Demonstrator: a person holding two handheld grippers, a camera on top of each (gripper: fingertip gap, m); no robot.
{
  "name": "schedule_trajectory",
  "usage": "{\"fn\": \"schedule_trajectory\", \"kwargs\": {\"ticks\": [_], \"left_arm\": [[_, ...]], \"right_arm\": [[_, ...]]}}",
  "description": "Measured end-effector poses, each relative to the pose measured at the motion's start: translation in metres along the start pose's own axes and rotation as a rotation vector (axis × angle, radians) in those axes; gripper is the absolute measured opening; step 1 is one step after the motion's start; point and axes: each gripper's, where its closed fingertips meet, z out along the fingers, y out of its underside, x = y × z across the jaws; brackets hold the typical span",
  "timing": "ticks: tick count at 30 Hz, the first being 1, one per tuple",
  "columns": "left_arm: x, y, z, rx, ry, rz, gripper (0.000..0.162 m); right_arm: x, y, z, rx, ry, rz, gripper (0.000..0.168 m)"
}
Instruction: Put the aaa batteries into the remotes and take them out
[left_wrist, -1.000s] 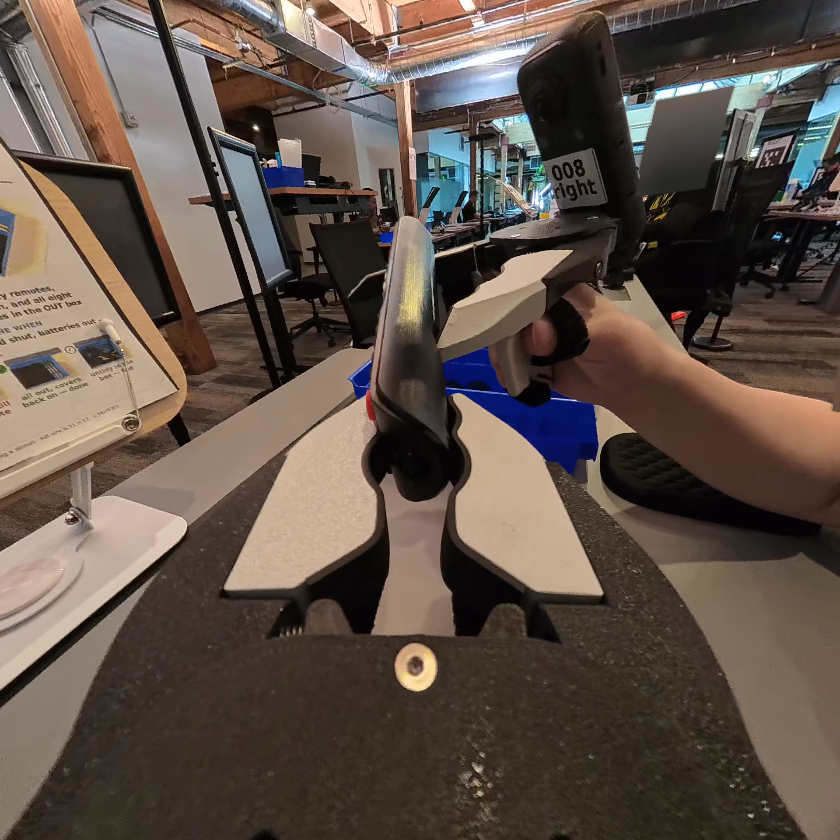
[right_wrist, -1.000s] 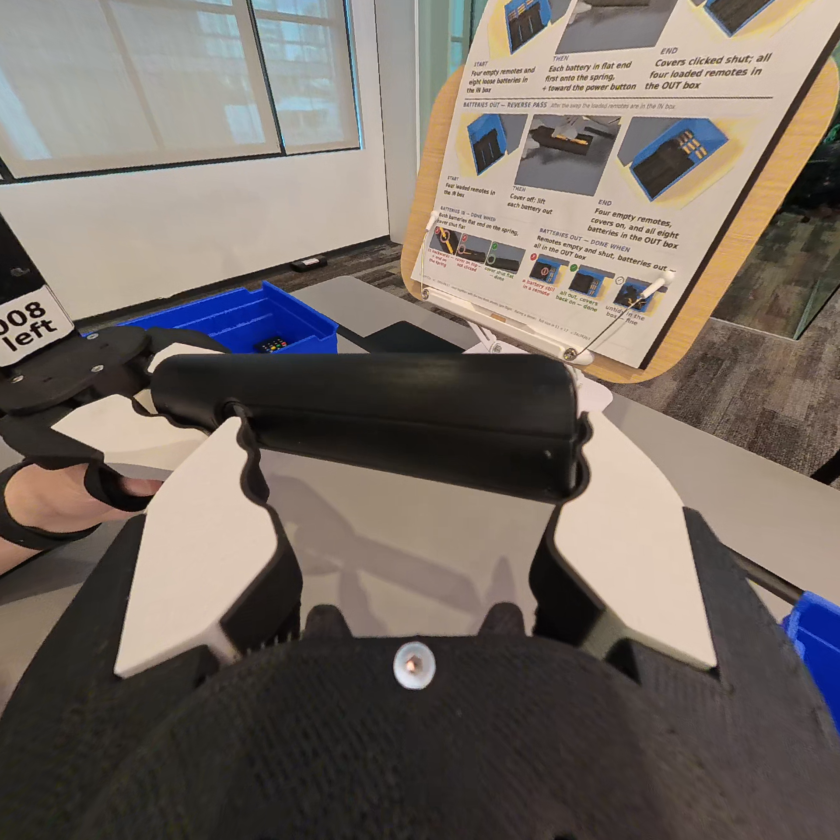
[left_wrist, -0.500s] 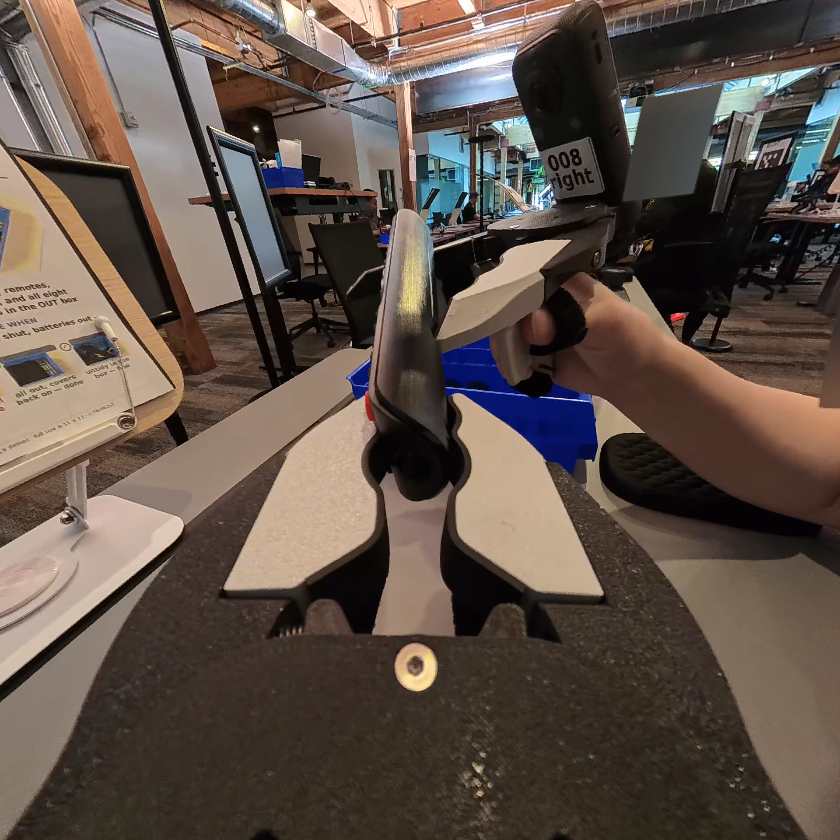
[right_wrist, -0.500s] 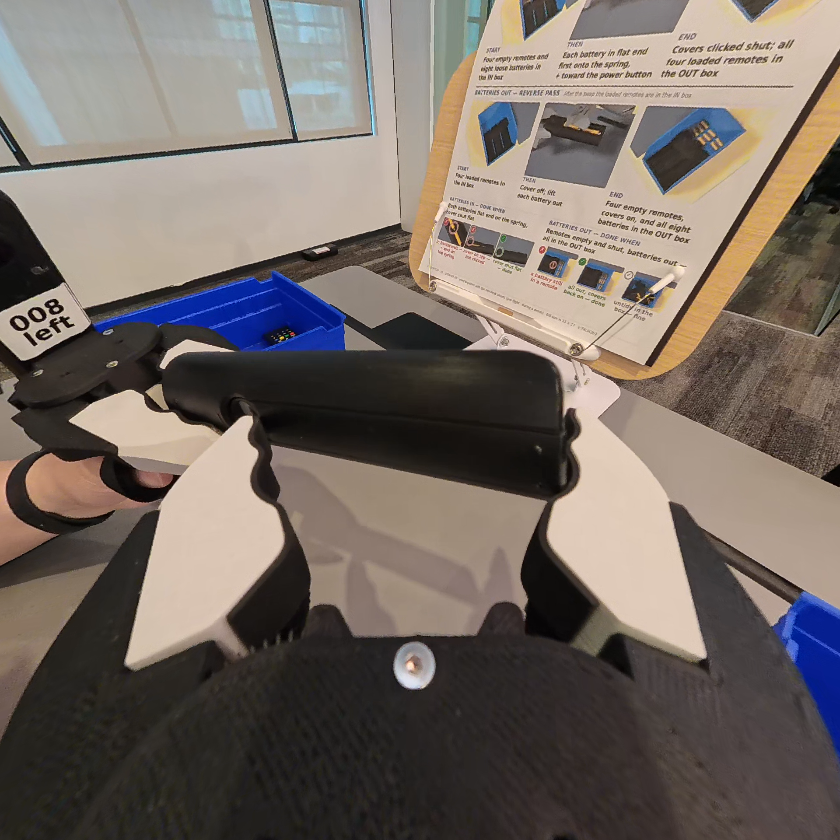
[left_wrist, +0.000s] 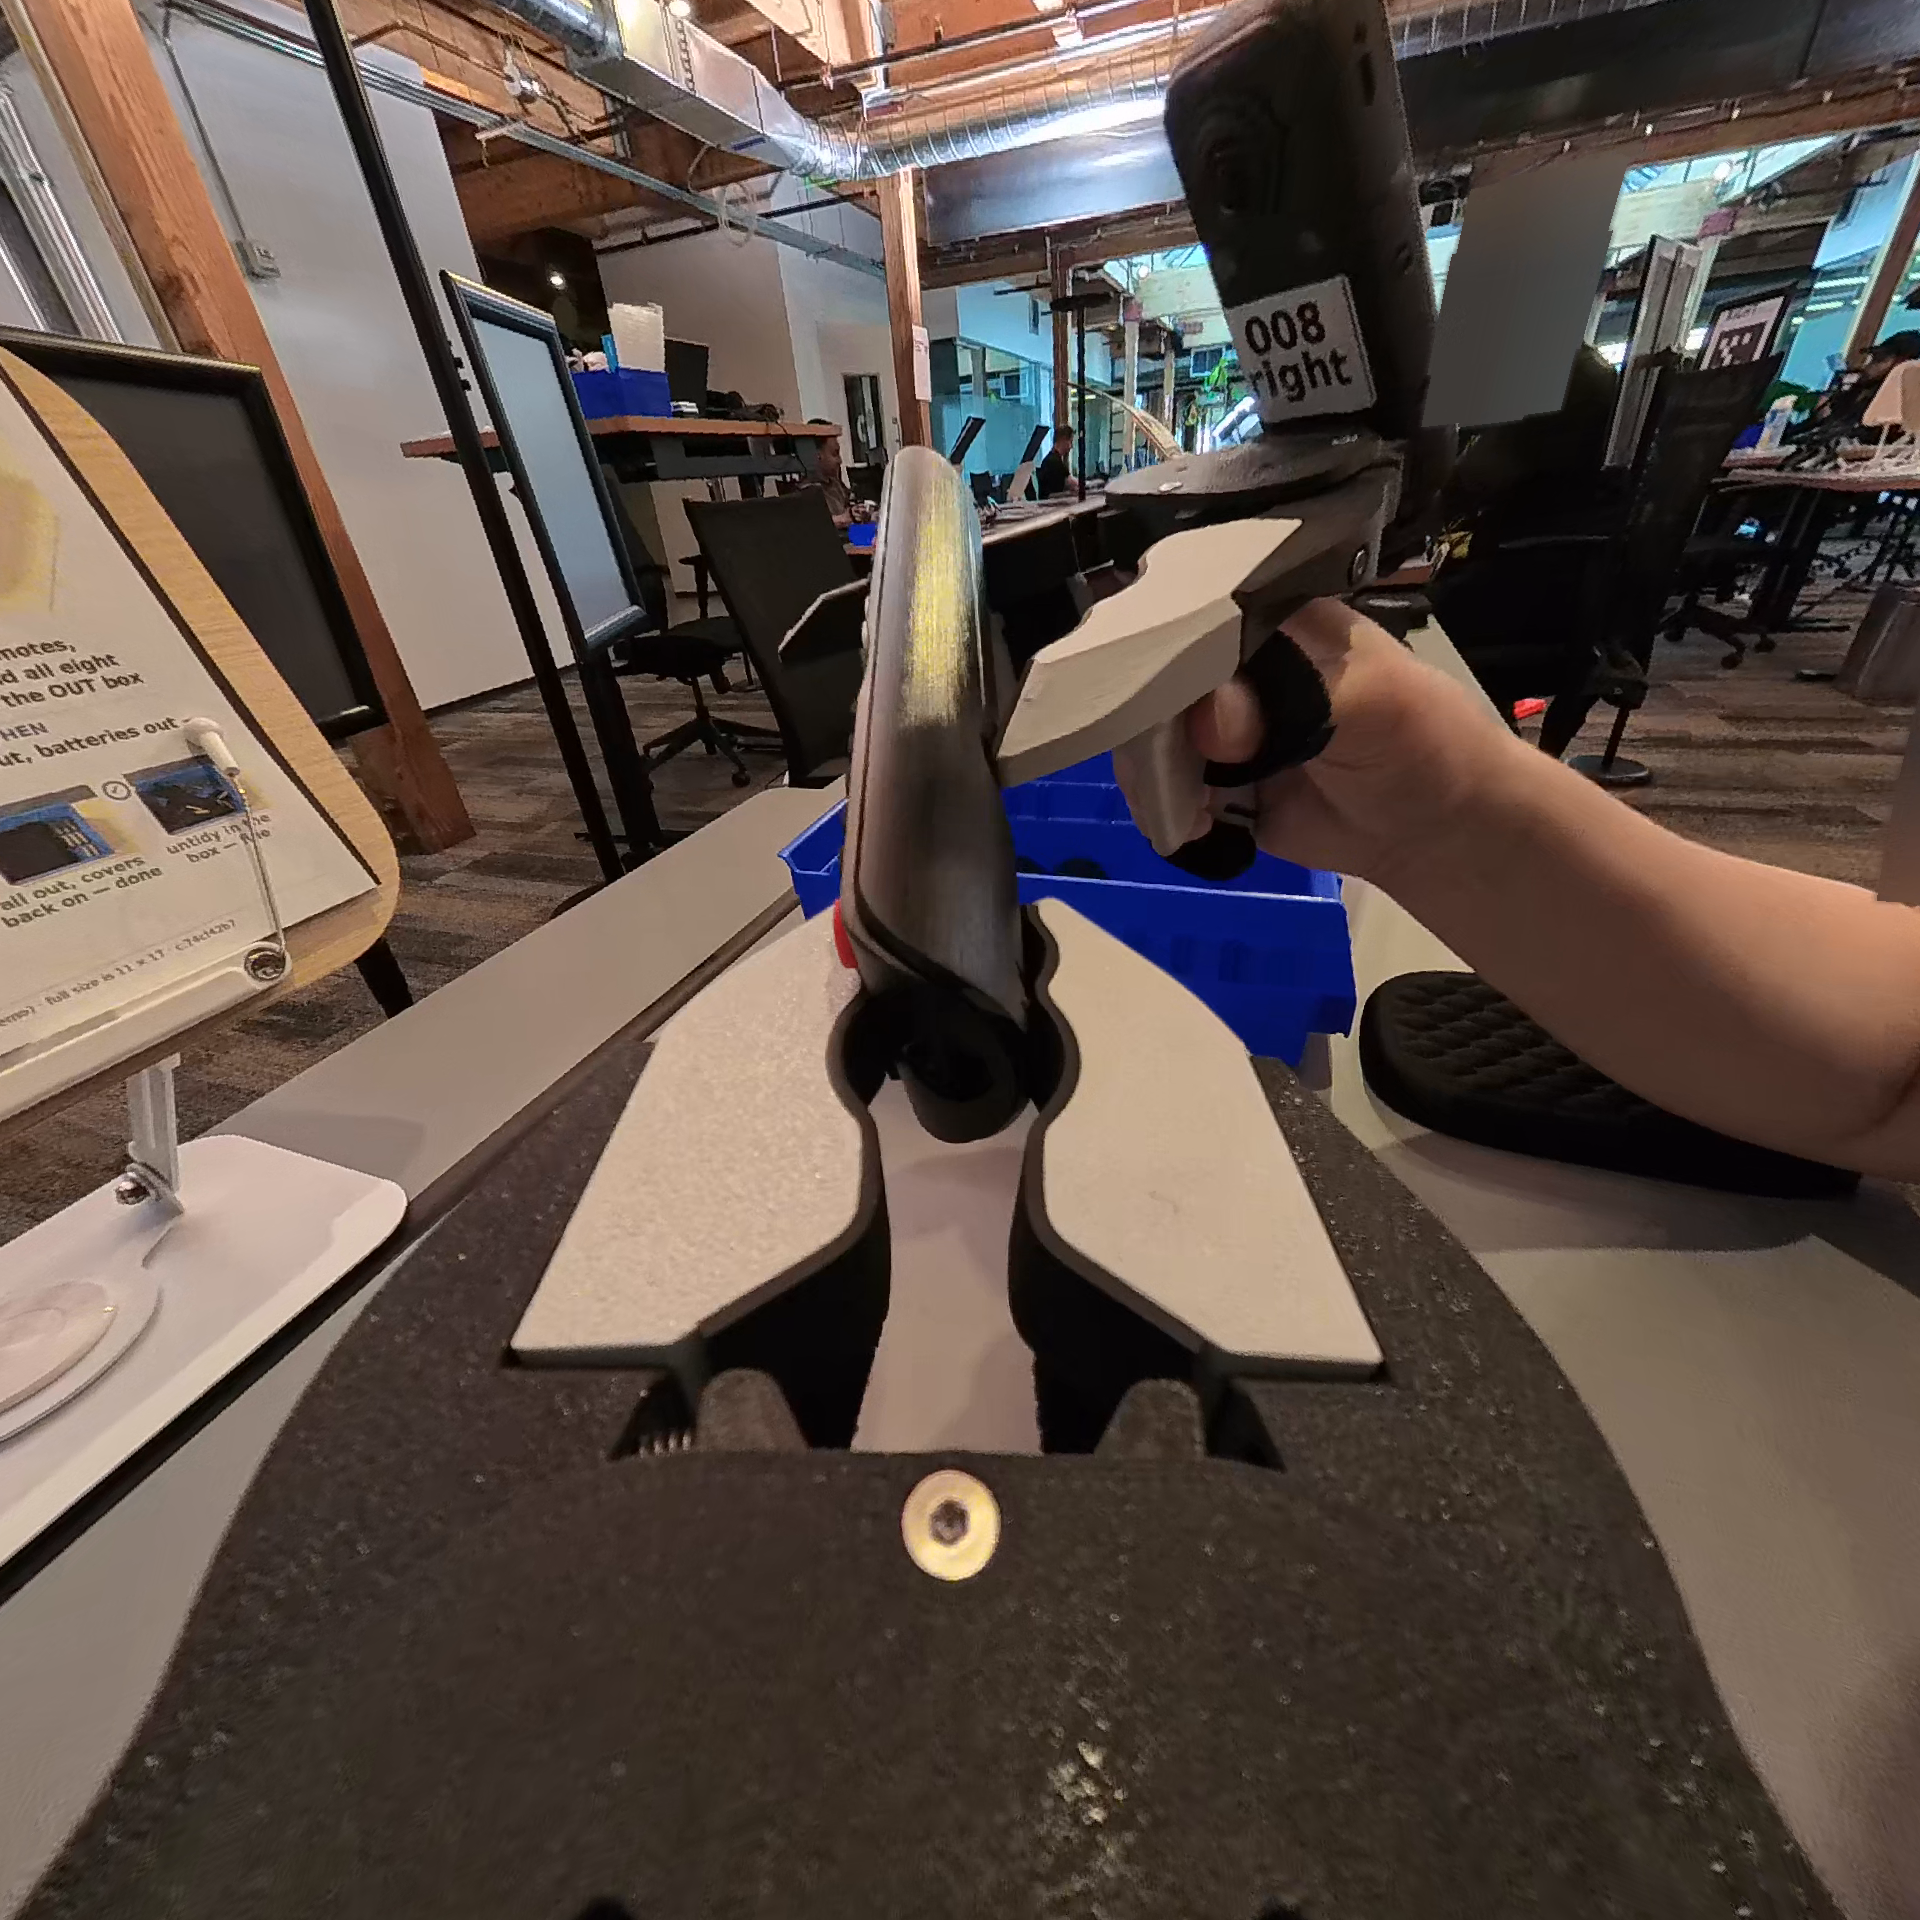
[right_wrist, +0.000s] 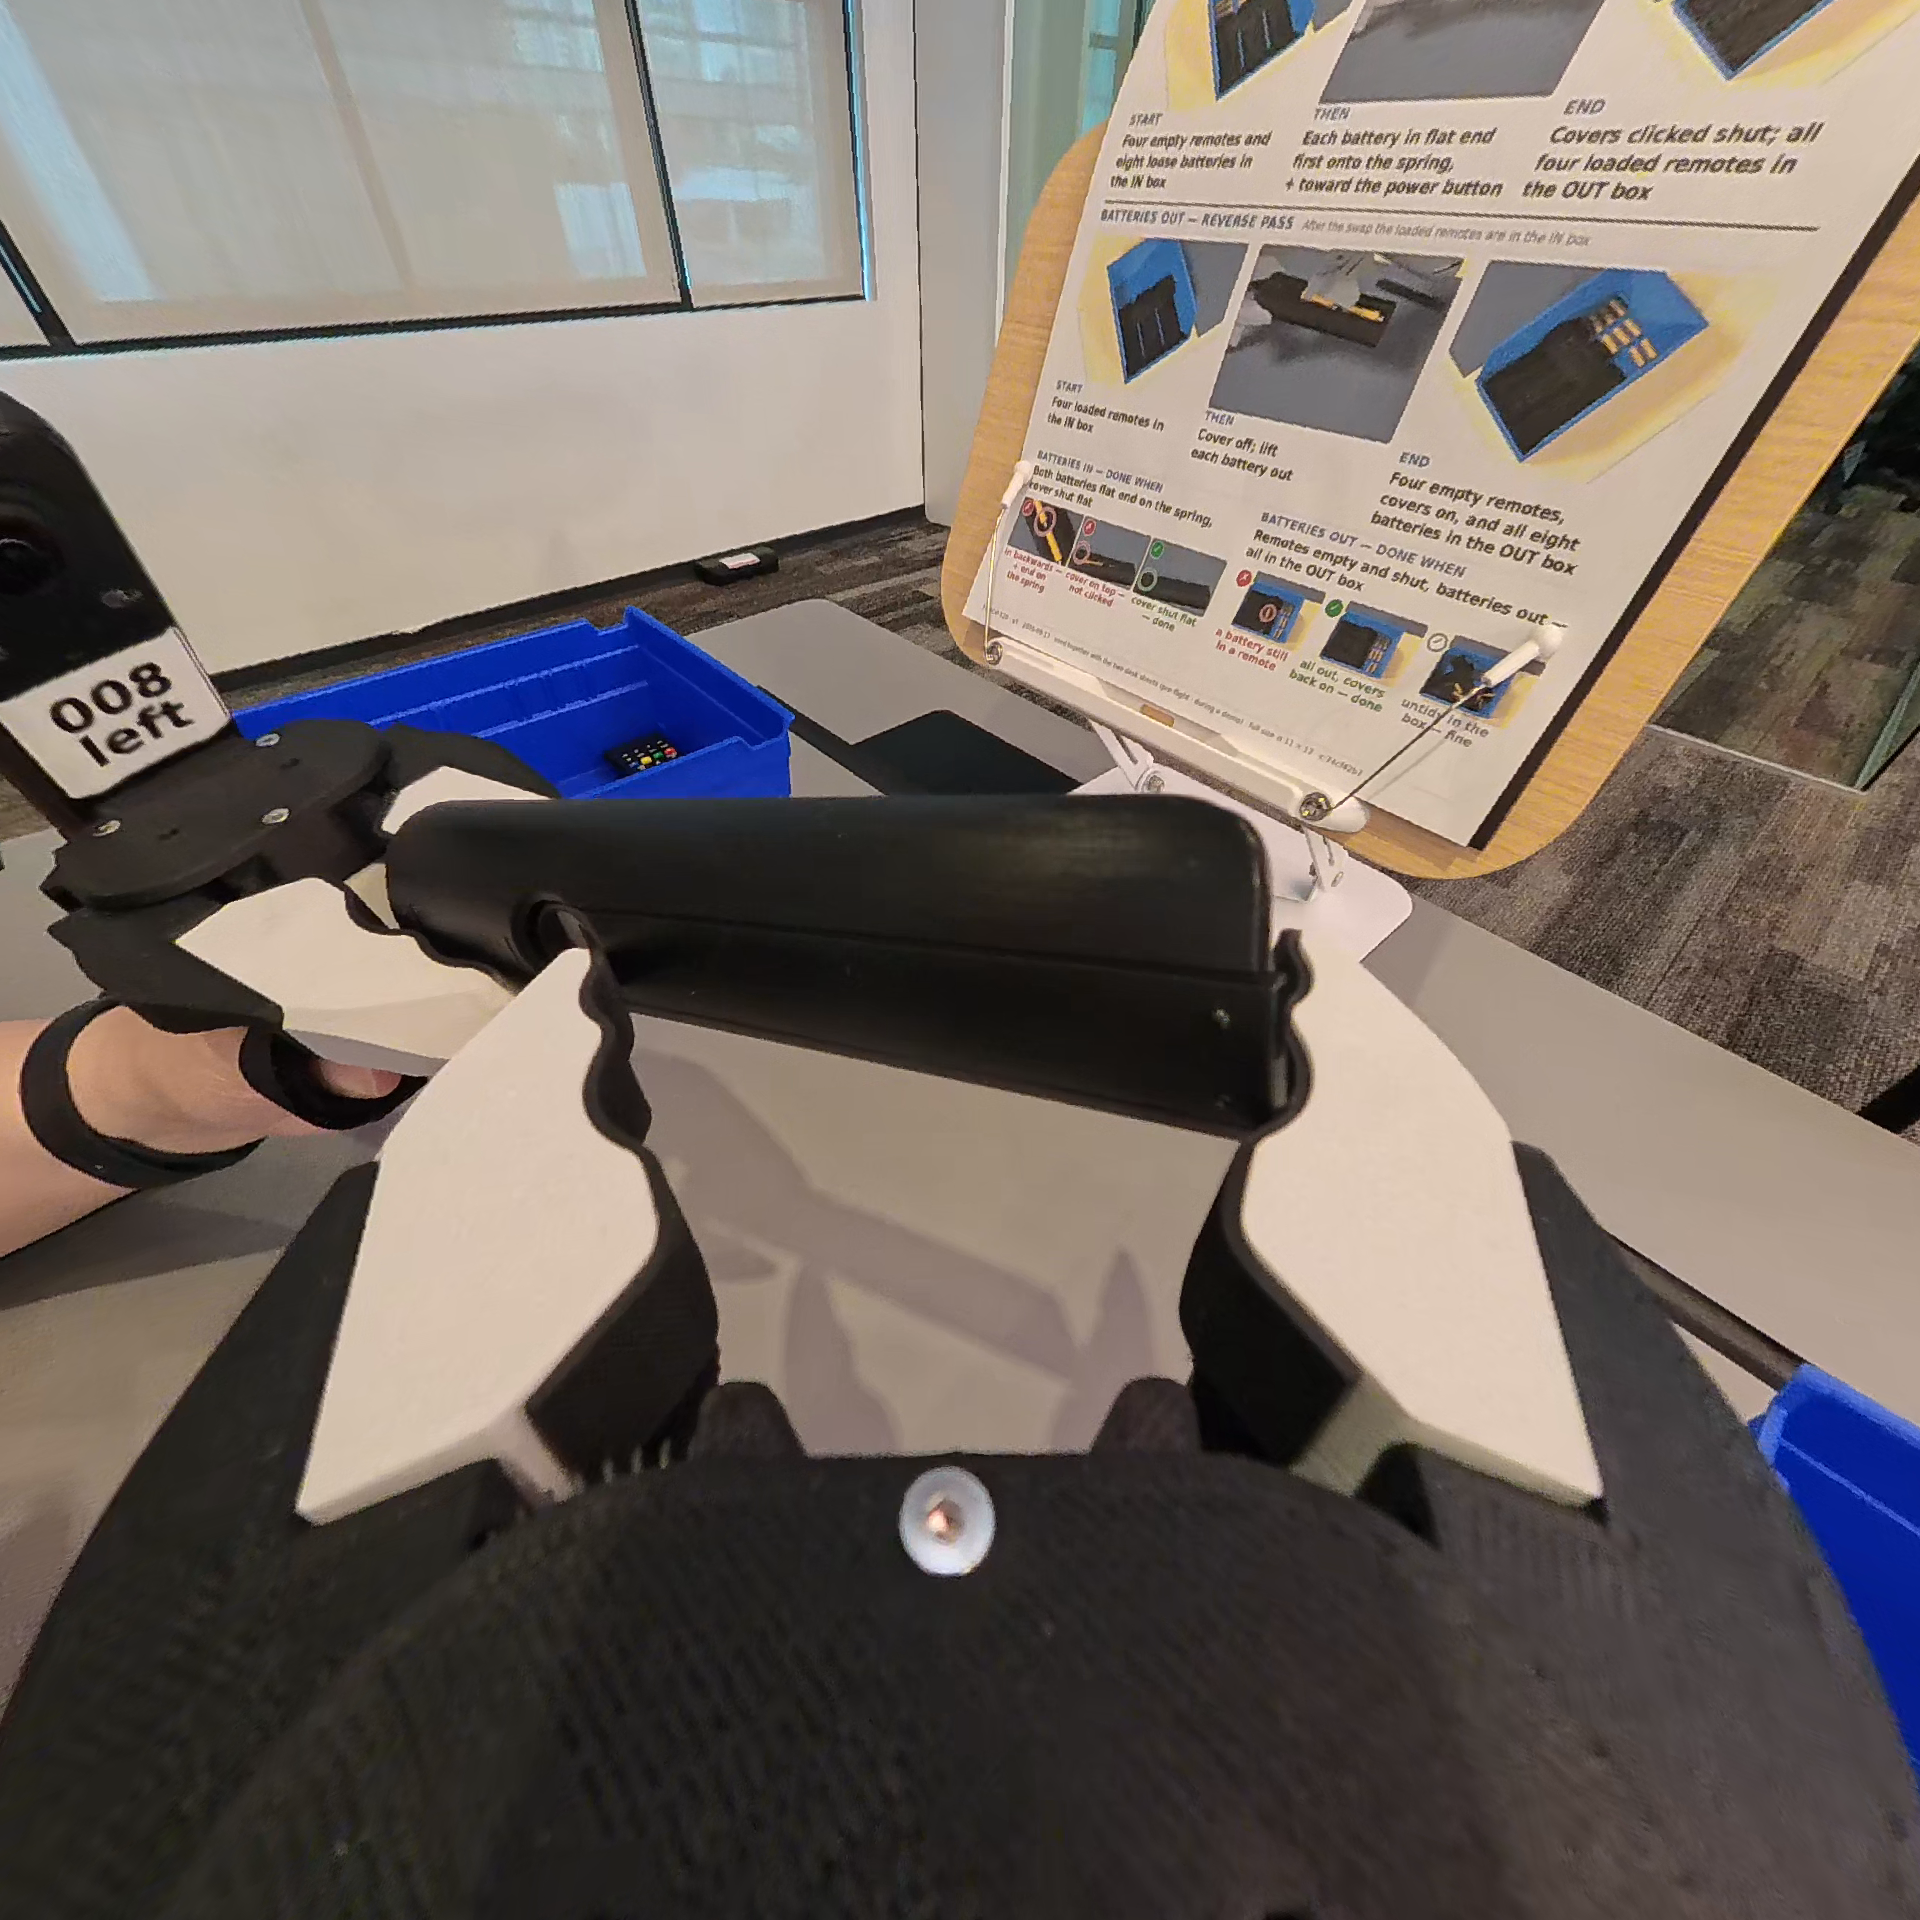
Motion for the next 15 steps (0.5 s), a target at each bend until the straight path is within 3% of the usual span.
{"fn": "schedule_trajectory", "kwargs": {"ticks": [7, 9, 10, 12, 15], "left_arm": [[-0.005, -0.002, -0.004, 0.005, -0.002, -0.022, 0.023], [-0.001, -0.010, -0.007, 0.052, 0.117, -0.192, 0.023], [0.000, -0.011, -0.005, 0.070, 0.114, -0.210, 0.023], [0.000, -0.011, -0.003, 0.094, 0.093, -0.152, 0.024], [0.000, -0.014, -0.003, 0.098, 0.140, -0.234, 0.023]], "right_arm": [[-0.004, -0.007, -0.007, 0.039, -0.079, 0.023, 0.108], [-0.011, -0.024, -0.022, 0.147, -0.210, 0.095, 0.064], [-0.010, -0.028, -0.024, 0.172, -0.206, 0.078, 0.059], [-0.010, -0.029, -0.025, 0.149, -0.195, 0.050, 0.063], [-0.010, -0.029, -0.027, 0.148, -0.204, 0.025, 0.062]]}}
